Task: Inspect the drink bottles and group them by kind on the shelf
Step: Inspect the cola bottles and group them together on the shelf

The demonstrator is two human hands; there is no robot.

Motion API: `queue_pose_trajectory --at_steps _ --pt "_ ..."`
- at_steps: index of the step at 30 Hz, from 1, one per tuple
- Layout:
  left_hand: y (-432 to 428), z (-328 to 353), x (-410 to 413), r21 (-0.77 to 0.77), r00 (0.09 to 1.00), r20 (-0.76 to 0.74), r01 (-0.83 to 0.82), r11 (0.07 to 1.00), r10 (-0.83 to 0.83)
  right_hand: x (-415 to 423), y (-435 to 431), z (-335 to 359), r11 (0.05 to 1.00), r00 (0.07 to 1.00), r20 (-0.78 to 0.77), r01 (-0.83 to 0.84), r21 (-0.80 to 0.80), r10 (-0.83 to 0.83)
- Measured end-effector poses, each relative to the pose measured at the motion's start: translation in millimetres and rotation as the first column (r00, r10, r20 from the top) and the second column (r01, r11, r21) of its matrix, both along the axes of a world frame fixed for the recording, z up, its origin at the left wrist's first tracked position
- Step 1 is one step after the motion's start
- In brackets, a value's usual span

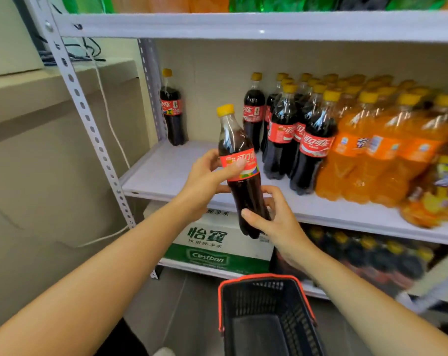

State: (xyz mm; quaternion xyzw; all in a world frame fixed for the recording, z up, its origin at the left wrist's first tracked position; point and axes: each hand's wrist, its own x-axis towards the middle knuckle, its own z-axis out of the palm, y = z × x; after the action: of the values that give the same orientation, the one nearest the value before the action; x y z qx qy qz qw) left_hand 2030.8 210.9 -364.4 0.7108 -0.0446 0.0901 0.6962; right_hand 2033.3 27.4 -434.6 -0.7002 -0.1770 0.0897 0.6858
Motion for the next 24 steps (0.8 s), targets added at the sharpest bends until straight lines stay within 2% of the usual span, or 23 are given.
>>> queue_pose_trajectory --at_steps 1,3,4,6,8,11,13,17,19,22,24 --pt "-2 -5 -4 -0.059 0.999 -0.007 0.041 0.997 -0.042 -1 -8 -1 0.991 0.985 -0.14 -0.086 0.107 0.1" --pt "-5 -15 -8 -0.184 0.994 -0.018 0.104 0.977 -0.109 -5 -22 -4 0.935 0.887 -0.347 -0.212 0.284 0.306" --pt "-7 -20 -10 -0.232 0.991 -0.021 0.121 0.965 -0.129 -6 -27 -4 0.912 0.842 -0.387 -0.26 0.318 0.375" --pt "-10 -28 -11 -0.261 0.987 -0.028 0.148 0.954 -0.161 -8 -31 -7 0.887 0.812 -0.395 -0.297 0.352 0.429" --pt "-13 -32 -9 -0.251 0.986 -0.03 0.151 0.956 -0.164 -9 -28 -10 0.889 0.838 -0.372 -0.254 0.382 0.399" --pt "-17 -33 -4 -0.186 0.992 -0.049 0.107 0.977 -0.118 -9 -25 -15 0.912 0.914 -0.313 -0.126 0.39 0.26" --pt "-20 -37 -2 -0.13 0.994 -0.036 0.096 0.987 -0.101 -8 -26 -19 0.945 0.952 -0.264 -0.068 0.319 0.157" --pt "-30 -45 -3 -0.116 0.999 0.017 0.044 0.992 -0.042 -9 -30 -27 0.987 0.988 -0.153 0.055 0.149 -0.031" --pt "-34 -47 -4 -0.093 0.998 0.052 0.028 0.995 -0.024 -11 -31 -30 0.99 0.991 -0.038 0.134 0.054 -0.132" --pt "-36 -47 -4 -0.088 0.998 0.058 0.034 0.996 -0.029 -15 -30 -34 0.986 0.985 0.062 0.163 -0.029 -0.161" --pt "-35 -49 -3 -0.117 0.998 0.049 0.05 0.992 -0.045 -15 -30 -33 0.993 0.993 -0.018 0.118 0.006 -0.118"
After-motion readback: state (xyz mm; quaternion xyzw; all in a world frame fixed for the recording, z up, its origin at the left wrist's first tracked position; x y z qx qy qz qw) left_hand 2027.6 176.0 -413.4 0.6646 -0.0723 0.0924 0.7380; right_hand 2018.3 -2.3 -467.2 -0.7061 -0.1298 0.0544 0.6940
